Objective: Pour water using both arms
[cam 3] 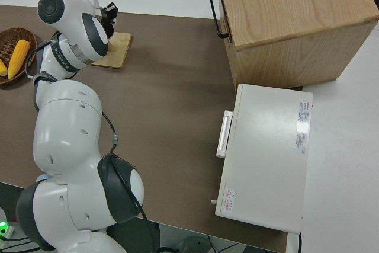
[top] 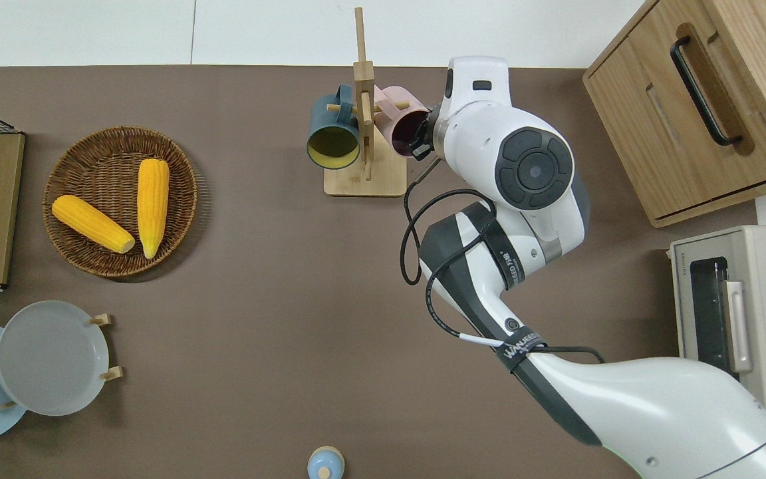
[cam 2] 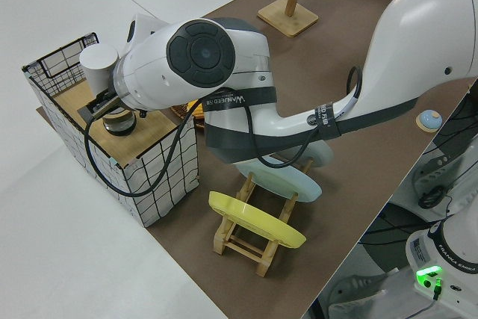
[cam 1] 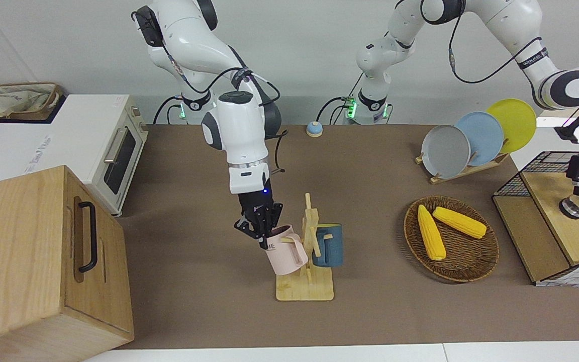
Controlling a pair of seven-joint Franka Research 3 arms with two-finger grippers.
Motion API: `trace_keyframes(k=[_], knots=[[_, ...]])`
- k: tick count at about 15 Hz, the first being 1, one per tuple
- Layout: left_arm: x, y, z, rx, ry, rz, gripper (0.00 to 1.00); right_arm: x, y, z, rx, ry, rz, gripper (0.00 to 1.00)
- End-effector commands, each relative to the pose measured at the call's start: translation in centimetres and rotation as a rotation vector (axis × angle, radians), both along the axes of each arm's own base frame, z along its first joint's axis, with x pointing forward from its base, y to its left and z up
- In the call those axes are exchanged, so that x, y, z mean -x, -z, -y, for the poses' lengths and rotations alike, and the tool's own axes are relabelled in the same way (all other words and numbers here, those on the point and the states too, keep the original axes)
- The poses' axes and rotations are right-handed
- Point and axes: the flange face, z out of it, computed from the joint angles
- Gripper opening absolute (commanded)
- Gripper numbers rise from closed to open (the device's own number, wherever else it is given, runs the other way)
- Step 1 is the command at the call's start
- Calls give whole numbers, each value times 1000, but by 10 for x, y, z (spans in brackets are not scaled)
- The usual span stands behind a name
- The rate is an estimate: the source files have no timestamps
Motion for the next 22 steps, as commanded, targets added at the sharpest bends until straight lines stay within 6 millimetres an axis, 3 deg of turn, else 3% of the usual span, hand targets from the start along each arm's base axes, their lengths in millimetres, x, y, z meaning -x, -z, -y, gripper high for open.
trace_keyframes(k=[1, 6, 8, 16, 22], knots=[[1, 4, 2, -11, 0, 13, 814, 3, 3, -12, -2, -3, -4, 23], [0, 4, 2, -11, -1, 13, 239, 4, -1, -11, -7, 2, -5, 23], [0, 3, 2, -12, -1, 14, 140, 4, -2, -10, -7, 4, -5, 23], [0, -6, 2, -4, -15, 26, 0, 11, -7, -2, 5, 12, -11, 23], [0, -11, 3, -4, -11, 31, 0, 19, -7, 7, 17, 23, -32, 23]])
